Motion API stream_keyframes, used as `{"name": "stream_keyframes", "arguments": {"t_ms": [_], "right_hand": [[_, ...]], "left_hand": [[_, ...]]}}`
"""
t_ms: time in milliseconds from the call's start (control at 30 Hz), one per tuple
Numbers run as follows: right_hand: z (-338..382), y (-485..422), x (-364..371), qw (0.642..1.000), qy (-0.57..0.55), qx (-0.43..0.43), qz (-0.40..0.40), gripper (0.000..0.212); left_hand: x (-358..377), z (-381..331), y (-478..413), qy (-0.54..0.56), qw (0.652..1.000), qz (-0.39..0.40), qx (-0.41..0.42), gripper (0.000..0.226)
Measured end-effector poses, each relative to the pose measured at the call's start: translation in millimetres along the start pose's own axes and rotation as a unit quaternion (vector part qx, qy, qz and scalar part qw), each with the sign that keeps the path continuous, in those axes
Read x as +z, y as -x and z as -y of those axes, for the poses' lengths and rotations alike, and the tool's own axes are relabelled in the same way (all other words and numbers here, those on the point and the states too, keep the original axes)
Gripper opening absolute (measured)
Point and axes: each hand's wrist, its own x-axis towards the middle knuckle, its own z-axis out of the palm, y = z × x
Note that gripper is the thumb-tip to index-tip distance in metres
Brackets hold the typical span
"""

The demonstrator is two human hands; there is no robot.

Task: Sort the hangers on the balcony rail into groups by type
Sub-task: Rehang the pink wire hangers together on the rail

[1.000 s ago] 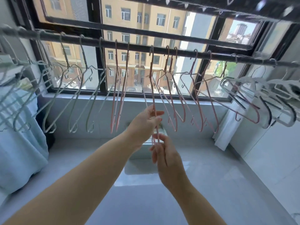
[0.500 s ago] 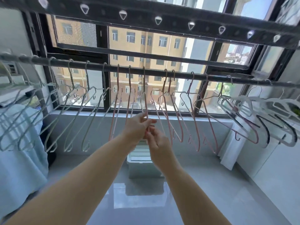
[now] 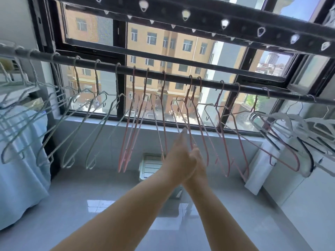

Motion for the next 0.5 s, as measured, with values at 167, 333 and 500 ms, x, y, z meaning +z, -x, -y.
{"name": "stream_keyframes", "arguments": {"t_ms": [167, 333, 500], "right_hand": [[-4, 0, 4, 0.992, -0.069, -0.047, -0.094, 0.026], [2, -1, 8, 0.984, -0.079, -0.080, -0.138, 0.041], [11, -5, 13, 0.987, -0.080, -0.078, -0.117, 0.045]], "left_hand": [[4, 10, -14, 0.022, 0.994, 0.058, -0.088, 0.031], [5, 11, -13, 0.052, 0.995, 0.047, -0.066, 0.044], [-4, 17, -14, 0.079, 0.995, 0.027, -0.060, 0.051]]}}
